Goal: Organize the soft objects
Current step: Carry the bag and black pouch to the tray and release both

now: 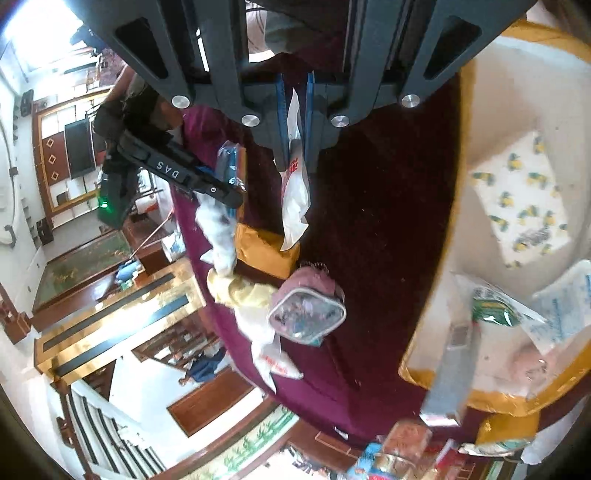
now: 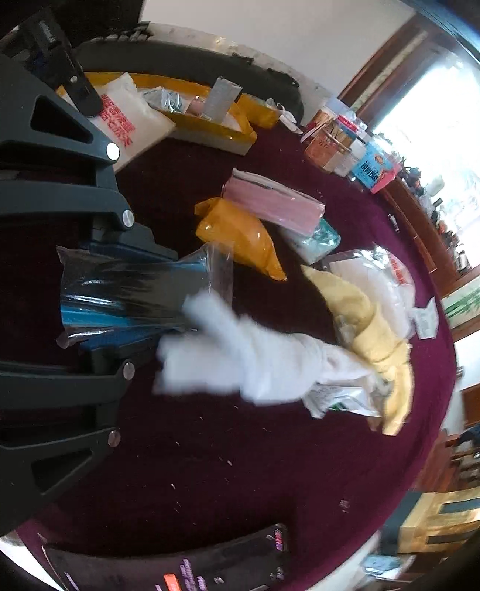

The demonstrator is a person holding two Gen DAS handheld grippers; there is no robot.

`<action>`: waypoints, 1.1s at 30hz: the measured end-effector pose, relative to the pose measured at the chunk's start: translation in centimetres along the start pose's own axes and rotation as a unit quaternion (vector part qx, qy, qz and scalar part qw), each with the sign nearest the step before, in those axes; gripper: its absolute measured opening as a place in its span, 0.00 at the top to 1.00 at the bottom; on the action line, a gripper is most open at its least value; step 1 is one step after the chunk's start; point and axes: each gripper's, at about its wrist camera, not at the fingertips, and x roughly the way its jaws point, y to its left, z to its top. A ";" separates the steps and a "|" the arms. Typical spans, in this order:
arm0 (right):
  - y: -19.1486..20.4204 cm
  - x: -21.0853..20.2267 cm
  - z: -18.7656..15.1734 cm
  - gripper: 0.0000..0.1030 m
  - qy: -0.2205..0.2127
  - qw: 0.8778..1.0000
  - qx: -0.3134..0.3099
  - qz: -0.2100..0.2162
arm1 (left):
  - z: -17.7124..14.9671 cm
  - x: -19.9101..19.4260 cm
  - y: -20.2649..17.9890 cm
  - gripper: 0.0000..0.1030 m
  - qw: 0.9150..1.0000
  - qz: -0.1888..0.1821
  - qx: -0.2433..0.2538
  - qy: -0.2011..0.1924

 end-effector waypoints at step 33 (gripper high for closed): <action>21.7 0.7 -5.7 0.69 0.015 0.958 -0.185 0.219 | 1.3 -11.5 13.3 0.94 0.979 0.081 -0.151 -0.110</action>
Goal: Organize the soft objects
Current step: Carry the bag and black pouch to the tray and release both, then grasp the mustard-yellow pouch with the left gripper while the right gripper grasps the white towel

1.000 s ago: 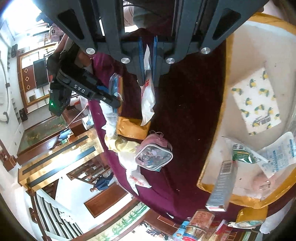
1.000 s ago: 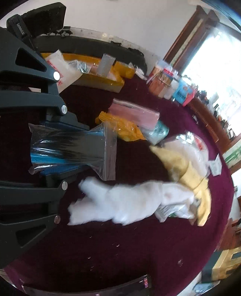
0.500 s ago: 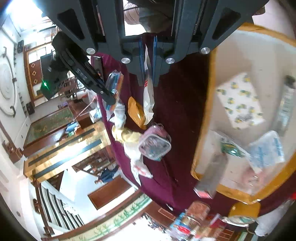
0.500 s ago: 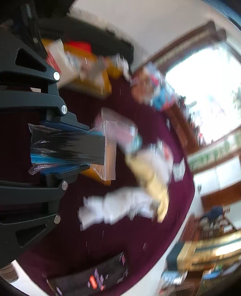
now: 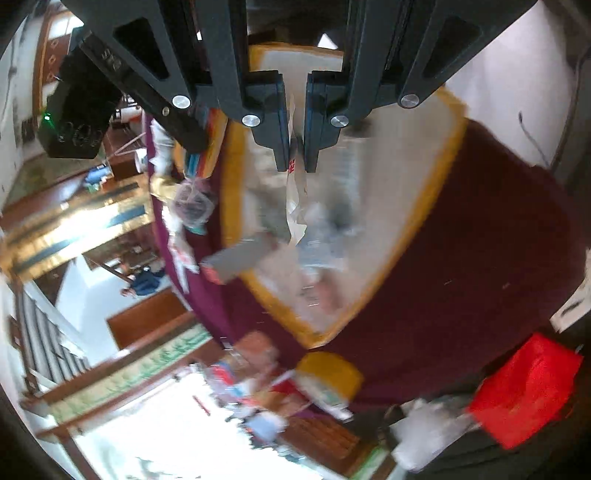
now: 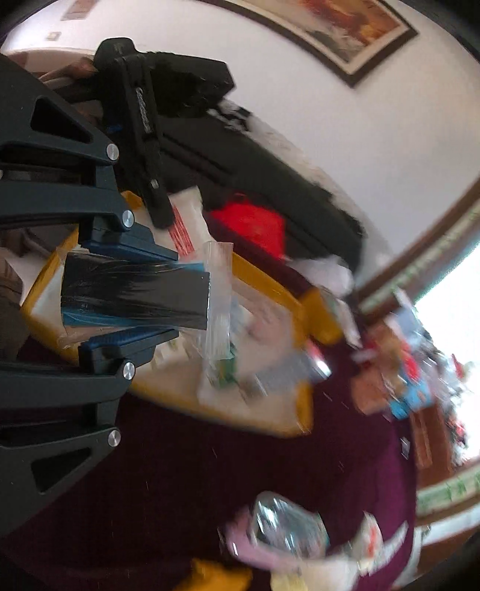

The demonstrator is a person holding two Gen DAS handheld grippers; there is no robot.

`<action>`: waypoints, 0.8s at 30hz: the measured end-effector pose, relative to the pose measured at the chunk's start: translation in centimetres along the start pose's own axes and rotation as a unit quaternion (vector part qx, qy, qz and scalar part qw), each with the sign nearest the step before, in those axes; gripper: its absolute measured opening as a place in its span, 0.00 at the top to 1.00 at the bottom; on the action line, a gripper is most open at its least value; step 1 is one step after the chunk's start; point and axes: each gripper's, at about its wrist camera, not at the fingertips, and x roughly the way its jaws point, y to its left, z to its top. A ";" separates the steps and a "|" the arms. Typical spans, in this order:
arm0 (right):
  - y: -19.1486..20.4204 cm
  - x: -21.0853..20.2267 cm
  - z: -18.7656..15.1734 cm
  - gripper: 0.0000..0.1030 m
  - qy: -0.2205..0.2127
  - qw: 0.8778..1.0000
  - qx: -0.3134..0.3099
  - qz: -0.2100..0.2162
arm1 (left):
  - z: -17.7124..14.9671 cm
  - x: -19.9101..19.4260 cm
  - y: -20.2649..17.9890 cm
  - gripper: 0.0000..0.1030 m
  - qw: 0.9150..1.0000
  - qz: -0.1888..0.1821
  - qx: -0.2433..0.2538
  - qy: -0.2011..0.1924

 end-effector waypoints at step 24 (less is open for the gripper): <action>3.5 5.5 -3.4 0.41 0.031 0.994 -0.094 -0.045 | -1.4 -1.2 -1.0 0.37 0.985 0.144 0.087 -0.024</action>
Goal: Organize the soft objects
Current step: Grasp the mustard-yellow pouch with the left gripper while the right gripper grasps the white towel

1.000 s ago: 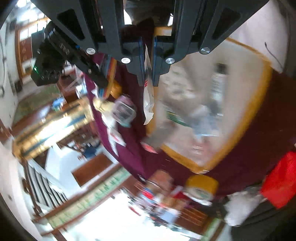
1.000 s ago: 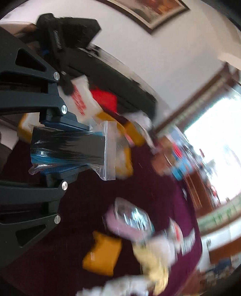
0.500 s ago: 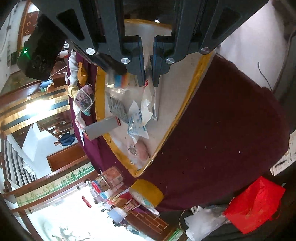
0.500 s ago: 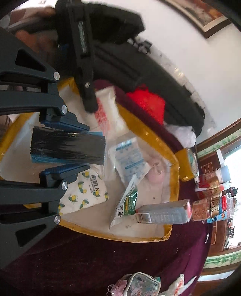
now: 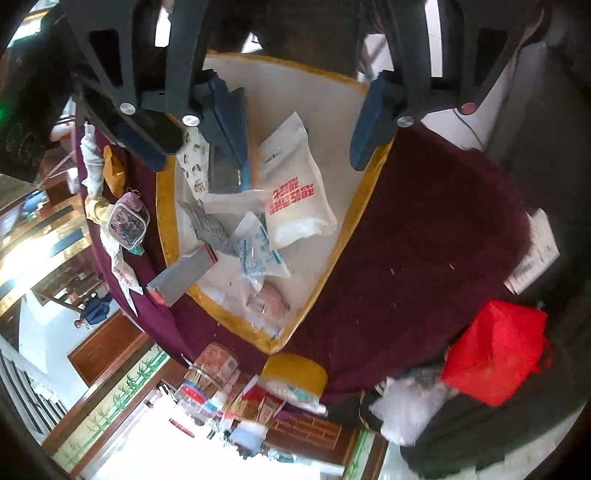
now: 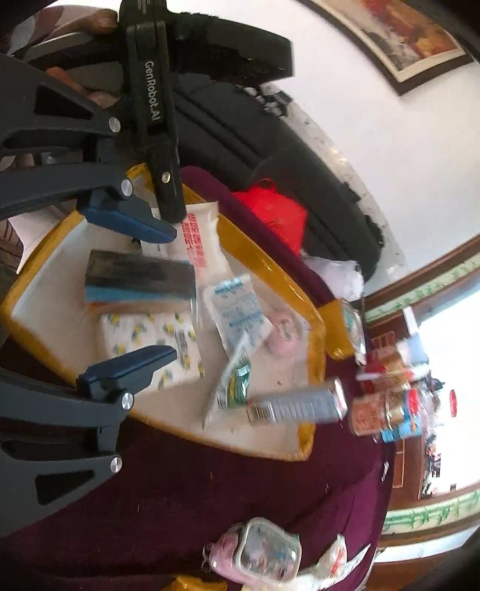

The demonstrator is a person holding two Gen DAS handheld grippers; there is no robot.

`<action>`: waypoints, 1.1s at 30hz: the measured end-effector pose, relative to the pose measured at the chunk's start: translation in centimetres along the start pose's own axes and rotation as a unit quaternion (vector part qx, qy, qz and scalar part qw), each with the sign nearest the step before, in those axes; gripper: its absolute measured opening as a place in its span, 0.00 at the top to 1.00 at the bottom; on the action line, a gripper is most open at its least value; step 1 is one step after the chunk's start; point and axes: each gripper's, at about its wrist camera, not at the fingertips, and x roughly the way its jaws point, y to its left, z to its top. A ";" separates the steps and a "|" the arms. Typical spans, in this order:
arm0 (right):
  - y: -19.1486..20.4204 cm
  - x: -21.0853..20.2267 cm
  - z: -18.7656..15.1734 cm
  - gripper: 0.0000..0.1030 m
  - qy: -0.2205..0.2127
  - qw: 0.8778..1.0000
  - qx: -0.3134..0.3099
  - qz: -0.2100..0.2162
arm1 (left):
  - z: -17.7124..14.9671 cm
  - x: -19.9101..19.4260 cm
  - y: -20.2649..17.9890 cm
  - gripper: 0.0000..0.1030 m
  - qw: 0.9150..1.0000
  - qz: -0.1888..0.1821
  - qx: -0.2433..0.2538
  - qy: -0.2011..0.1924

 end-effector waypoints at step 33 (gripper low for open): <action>-31.5 -13.7 -0.7 0.43 -0.113 0.934 0.282 -0.189 | -3.7 9.6 -24.1 0.13 0.975 -0.100 0.175 0.097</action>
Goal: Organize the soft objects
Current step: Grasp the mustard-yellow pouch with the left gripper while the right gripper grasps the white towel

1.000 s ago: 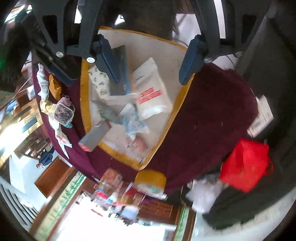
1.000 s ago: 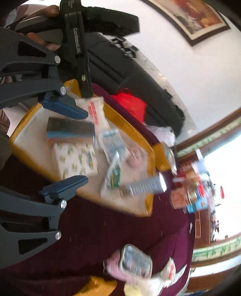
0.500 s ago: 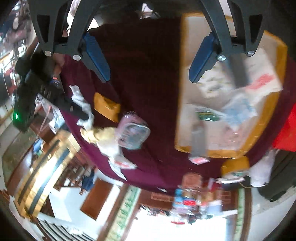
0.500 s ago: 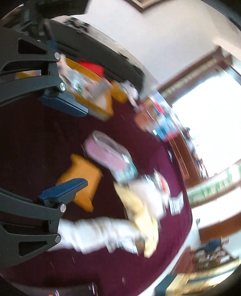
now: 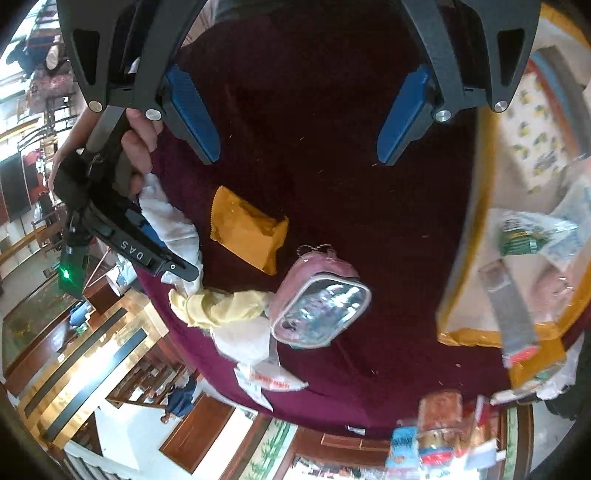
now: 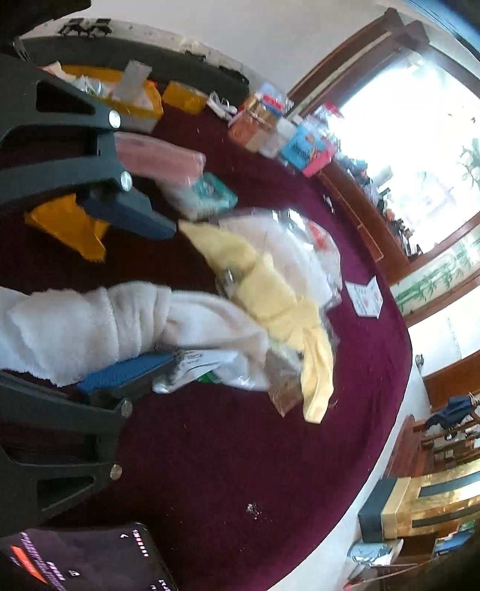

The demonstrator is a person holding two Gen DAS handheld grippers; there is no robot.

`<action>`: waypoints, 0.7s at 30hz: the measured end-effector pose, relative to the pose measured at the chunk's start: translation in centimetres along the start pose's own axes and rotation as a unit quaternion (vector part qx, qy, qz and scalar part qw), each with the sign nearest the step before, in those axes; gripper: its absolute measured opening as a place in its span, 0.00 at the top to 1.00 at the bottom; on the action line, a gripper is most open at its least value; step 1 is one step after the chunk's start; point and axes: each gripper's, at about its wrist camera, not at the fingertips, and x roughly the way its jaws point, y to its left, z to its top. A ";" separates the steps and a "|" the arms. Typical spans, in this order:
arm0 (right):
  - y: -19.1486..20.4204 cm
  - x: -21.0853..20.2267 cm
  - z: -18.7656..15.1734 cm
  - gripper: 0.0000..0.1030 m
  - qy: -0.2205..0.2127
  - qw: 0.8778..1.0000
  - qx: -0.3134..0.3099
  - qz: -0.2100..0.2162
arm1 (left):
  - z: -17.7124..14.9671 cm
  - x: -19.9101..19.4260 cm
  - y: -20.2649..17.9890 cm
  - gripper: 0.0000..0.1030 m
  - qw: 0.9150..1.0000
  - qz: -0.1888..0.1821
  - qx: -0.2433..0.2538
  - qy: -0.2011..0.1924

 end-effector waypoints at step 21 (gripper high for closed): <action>-2.1 0.2 0.1 0.65 -0.011 0.999 0.039 0.035 | 3.8 8.8 -6.6 0.13 0.987 0.081 0.135 0.024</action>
